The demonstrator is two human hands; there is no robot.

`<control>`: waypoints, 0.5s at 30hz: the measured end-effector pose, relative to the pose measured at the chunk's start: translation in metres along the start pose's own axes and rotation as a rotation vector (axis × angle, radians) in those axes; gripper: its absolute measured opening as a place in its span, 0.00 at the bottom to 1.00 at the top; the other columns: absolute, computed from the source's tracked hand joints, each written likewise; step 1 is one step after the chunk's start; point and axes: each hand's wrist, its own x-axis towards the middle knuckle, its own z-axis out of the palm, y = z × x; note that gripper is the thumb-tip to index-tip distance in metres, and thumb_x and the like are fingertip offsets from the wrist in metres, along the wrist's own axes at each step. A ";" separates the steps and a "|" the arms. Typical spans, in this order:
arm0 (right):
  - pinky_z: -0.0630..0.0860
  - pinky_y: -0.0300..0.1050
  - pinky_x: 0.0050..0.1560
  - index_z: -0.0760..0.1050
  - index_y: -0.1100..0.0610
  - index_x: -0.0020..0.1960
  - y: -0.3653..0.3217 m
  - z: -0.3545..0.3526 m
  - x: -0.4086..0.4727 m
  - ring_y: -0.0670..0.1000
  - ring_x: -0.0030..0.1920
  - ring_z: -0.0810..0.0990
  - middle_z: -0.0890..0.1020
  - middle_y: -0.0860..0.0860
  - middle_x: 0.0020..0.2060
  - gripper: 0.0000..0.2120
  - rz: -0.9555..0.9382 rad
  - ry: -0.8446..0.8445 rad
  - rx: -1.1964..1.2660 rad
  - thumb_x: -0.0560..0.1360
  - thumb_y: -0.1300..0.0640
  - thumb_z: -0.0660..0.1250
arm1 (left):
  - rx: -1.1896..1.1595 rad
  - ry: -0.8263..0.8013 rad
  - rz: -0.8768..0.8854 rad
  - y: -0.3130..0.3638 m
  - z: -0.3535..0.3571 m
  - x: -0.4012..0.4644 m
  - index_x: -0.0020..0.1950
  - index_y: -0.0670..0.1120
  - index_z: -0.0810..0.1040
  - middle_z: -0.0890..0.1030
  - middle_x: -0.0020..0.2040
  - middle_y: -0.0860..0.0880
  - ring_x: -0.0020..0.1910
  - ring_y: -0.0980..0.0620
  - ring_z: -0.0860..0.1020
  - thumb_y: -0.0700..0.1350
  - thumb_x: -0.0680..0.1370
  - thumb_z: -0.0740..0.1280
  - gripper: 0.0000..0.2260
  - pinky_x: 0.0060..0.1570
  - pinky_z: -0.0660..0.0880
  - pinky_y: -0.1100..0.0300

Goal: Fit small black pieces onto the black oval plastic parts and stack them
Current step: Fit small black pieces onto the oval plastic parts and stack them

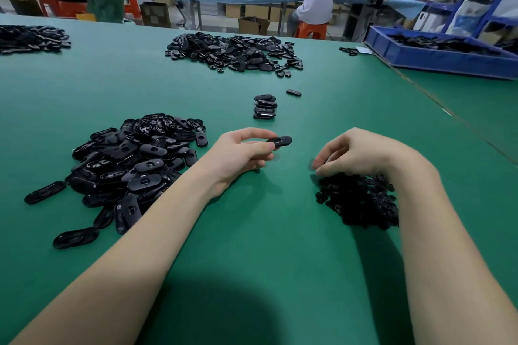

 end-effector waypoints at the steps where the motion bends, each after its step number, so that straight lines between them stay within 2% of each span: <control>1: 0.77 0.43 0.56 0.87 0.41 0.42 0.000 -0.001 -0.001 0.46 0.48 0.83 0.87 0.43 0.44 0.04 0.007 -0.016 -0.001 0.68 0.48 0.80 | 0.006 -0.002 0.002 0.000 0.000 0.000 0.54 0.45 0.84 0.85 0.42 0.47 0.44 0.50 0.79 0.38 0.78 0.72 0.07 0.42 0.78 0.66; 4: 0.76 0.40 0.52 0.86 0.41 0.41 0.000 0.000 -0.003 0.44 0.48 0.83 0.87 0.41 0.41 0.06 0.023 -0.063 -0.019 0.66 0.49 0.81 | 0.031 -0.018 0.014 -0.001 0.001 0.000 0.54 0.45 0.83 0.85 0.42 0.47 0.43 0.52 0.81 0.38 0.78 0.71 0.07 0.42 0.79 0.66; 7: 0.76 0.40 0.48 0.86 0.43 0.39 0.001 0.006 -0.002 0.45 0.43 0.82 0.86 0.42 0.38 0.05 0.027 -0.033 -0.032 0.67 0.52 0.80 | 0.035 -0.022 0.021 -0.001 0.001 0.001 0.55 0.44 0.83 0.85 0.42 0.48 0.41 0.54 0.82 0.37 0.78 0.71 0.07 0.42 0.78 0.67; 11: 0.74 0.39 0.43 0.86 0.44 0.38 0.000 0.007 -0.003 0.41 0.38 0.81 0.86 0.40 0.36 0.04 0.017 -0.036 -0.011 0.68 0.52 0.80 | 0.054 -0.018 0.023 0.000 0.001 0.000 0.55 0.44 0.83 0.85 0.44 0.48 0.41 0.54 0.82 0.37 0.78 0.71 0.08 0.42 0.78 0.66; 15: 0.74 0.39 0.44 0.86 0.45 0.39 -0.002 0.006 -0.004 0.41 0.37 0.80 0.86 0.41 0.37 0.04 -0.009 -0.053 0.028 0.67 0.51 0.80 | 0.066 -0.012 0.029 0.000 0.003 -0.001 0.56 0.43 0.83 0.85 0.44 0.46 0.41 0.54 0.82 0.36 0.78 0.71 0.08 0.42 0.78 0.67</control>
